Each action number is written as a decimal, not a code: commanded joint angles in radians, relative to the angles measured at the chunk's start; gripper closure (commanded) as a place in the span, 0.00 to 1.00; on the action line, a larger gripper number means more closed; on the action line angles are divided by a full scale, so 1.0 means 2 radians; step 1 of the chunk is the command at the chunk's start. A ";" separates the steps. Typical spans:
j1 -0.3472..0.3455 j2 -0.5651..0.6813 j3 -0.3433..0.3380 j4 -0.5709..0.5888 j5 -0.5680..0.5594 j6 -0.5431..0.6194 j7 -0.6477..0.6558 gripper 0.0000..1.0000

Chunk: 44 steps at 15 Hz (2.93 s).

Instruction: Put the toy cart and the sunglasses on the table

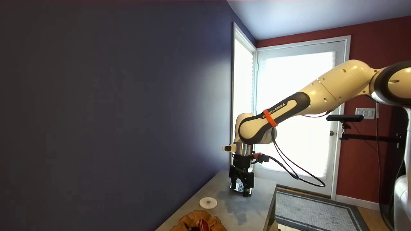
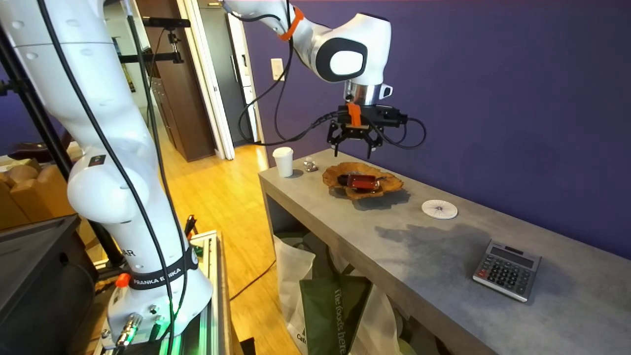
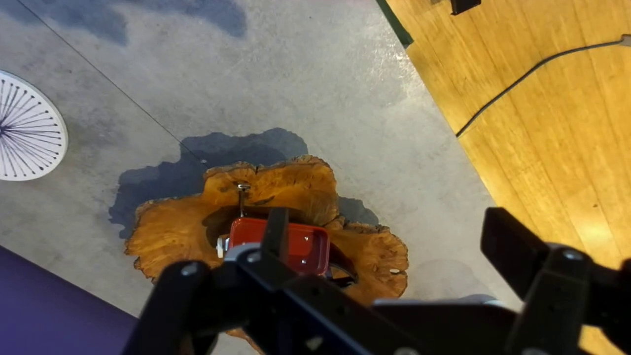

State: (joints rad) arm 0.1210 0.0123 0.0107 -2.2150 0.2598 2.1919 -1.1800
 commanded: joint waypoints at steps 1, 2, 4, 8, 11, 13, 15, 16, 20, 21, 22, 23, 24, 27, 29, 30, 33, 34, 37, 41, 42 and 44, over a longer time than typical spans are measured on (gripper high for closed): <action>-0.008 0.021 0.017 0.007 0.052 0.031 -0.010 0.00; -0.008 0.028 0.020 0.006 0.066 0.050 -0.010 0.00; -0.008 0.046 0.029 0.008 0.083 0.092 -0.013 0.00; -0.017 0.088 0.053 0.019 0.136 0.164 -0.043 0.00; -0.036 0.122 0.079 0.035 0.182 0.205 -0.088 0.00; -0.052 0.146 0.096 0.051 0.213 0.216 -0.118 0.00; -0.067 0.168 0.111 0.066 0.241 0.223 -0.150 0.00; -0.074 0.178 0.119 0.073 0.255 0.222 -0.166 0.00; -0.091 0.212 0.130 0.097 0.280 0.222 -0.201 0.00; -0.093 0.219 0.131 0.102 0.286 0.221 -0.206 0.00; -0.095 0.226 0.133 0.105 0.291 0.222 -0.214 0.00; -0.097 0.232 0.133 0.108 0.291 0.221 -0.217 0.00; -0.098 0.240 0.134 0.112 0.293 0.221 -0.221 0.00; -0.102 0.256 0.140 0.118 0.306 0.222 -0.235 0.00; -0.105 0.264 0.143 0.123 0.313 0.217 -0.239 0.08; -0.104 0.267 0.143 0.125 0.317 0.221 -0.242 0.11; -0.103 0.275 0.143 0.131 0.327 0.223 -0.248 0.32; -0.103 0.277 0.144 0.133 0.328 0.223 -0.250 0.42; -0.102 0.281 0.143 0.139 0.336 0.223 -0.258 0.52; -0.103 0.287 0.143 0.146 0.347 0.214 -0.264 0.73; -0.103 0.289 0.141 0.147 0.347 0.212 -0.262 0.77; -0.103 0.292 0.140 0.148 0.350 0.211 -0.262 0.74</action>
State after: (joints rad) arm -0.0683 0.5725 0.2792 -1.9444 0.9198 2.6275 -1.6643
